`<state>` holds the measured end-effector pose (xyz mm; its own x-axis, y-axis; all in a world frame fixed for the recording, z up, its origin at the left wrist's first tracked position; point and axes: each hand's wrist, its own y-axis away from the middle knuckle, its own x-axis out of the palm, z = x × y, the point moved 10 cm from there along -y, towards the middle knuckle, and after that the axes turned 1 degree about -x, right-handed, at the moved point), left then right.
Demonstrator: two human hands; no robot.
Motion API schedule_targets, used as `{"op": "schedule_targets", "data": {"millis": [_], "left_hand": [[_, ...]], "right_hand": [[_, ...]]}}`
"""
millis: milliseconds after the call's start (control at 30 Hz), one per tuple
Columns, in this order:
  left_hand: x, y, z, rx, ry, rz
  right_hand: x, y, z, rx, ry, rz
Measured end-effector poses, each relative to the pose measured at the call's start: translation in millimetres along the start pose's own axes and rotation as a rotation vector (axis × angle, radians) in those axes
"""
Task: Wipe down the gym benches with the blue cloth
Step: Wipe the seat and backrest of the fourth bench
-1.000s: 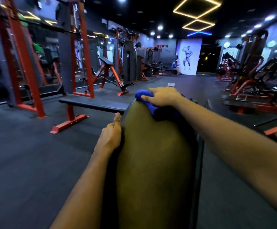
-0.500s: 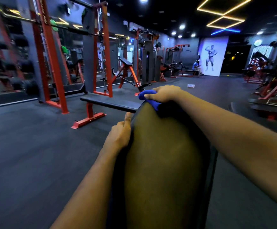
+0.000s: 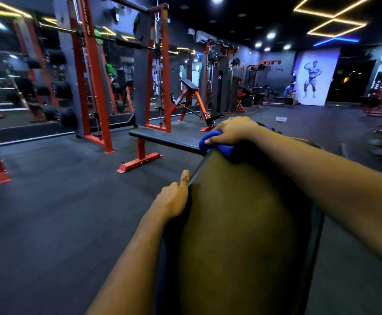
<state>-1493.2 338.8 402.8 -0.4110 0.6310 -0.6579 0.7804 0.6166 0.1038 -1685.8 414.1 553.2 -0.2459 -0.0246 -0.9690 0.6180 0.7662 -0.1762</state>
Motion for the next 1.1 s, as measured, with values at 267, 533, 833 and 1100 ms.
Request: {"op": "schedule_targets", "data": {"millis": [267, 533, 833, 1100], "left_hand": [[-0.5, 16.0, 35.8, -0.015, -0.009, 0.046], [6.6, 14.2, 55.8, -0.021, 0.05, 0.076], [8.9, 15.1, 62.8, -0.063, 0.11, 0.069], [0.6, 32.4, 80.0, 0.001, -0.022, 0.081]], "right_hand": [[0.5, 0.9, 26.3, 0.051, 0.192, -0.093], [4.1, 10.2, 46.7, 0.056, 0.26, -0.126], [19.0, 22.1, 83.4, -0.073, 0.319, -0.06], [23.8, 41.9, 103.5, 0.009, 0.311, -0.024]]}}
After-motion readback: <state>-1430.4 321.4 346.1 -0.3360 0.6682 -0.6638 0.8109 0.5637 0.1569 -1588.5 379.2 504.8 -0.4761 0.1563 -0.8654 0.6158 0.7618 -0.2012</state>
